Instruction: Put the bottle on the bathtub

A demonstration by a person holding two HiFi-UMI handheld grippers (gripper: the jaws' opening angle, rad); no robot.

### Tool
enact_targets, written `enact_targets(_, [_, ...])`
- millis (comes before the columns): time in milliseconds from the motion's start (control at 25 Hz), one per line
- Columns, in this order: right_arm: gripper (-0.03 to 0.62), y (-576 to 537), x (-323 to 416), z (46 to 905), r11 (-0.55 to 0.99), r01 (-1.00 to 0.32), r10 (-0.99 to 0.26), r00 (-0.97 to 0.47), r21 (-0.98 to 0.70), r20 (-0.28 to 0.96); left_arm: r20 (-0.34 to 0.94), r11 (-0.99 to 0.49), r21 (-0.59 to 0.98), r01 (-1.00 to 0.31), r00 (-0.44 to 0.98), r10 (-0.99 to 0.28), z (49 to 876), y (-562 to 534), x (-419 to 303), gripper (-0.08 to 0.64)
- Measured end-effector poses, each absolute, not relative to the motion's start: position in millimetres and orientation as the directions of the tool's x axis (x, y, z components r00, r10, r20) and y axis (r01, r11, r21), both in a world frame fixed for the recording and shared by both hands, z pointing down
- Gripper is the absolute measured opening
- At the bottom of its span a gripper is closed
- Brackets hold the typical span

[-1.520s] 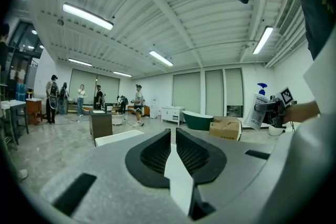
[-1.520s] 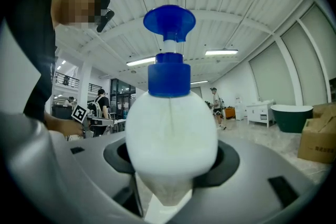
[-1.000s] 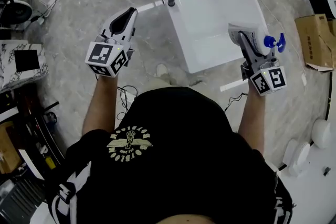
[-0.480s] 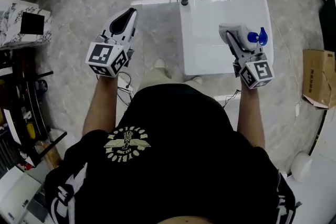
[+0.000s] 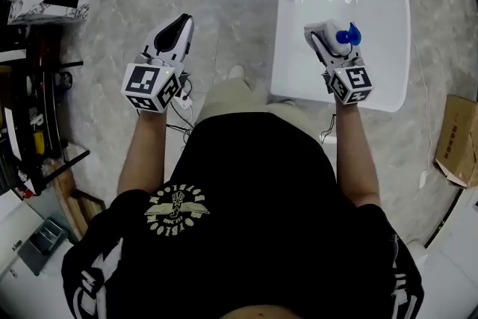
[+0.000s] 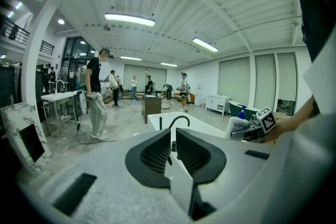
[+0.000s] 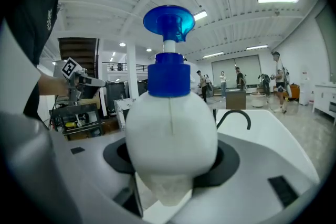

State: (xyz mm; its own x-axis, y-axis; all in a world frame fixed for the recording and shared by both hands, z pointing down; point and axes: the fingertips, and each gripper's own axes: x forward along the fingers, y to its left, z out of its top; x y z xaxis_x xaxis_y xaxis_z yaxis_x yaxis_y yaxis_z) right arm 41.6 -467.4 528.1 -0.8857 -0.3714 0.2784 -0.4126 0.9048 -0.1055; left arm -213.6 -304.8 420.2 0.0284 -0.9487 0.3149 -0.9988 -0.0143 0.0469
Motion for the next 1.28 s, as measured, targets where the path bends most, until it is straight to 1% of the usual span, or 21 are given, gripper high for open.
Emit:
enact_targets(200, [0.261,-471,23,576,0.900,-0.428,-0.385,-0.870,-0.086,0.308,0.337,0.030,0.040,-0.999,-0.015,-0.941,434,-281,-229,0.032])
enact_targets(320, [0.261,-474,13,610,0.892,-0.438,-0.383,-0.863,-0.109,0.330,0.345,0.052,0.039,-0.998,-0.035,-0.938,443,-274,-233,0.032])
enact_targets(640, [0.261,-454,-12,710,0.914,-0.378,-0.287,-0.860,-0.147,0.422,0.399,0.096,0.016,-0.995,-0.082,-0.913,479,-239,-233,0.032])
enact_targets(800, [0.261,-446,-21,754,0.926,-0.357,-0.266,-0.847,-0.121,0.461,0.427,0.119,-0.001,-0.993,-0.108,-0.898,493,-215,-239,0.032])
enact_targets(1040, [0.261,-451,-39,787,0.938,-0.340,-0.270,-0.841,-0.071,0.468,0.489,0.163,0.001,-0.987,-0.142,-0.861,516,-184,-247,0.032])
enact_targets(1280, [0.261,-439,-33,809,0.942,-0.334,-0.273,-0.814,-0.028,0.513,0.484,0.165,0.014,-0.986,-0.137,-0.865,519,-175,-248,0.032])
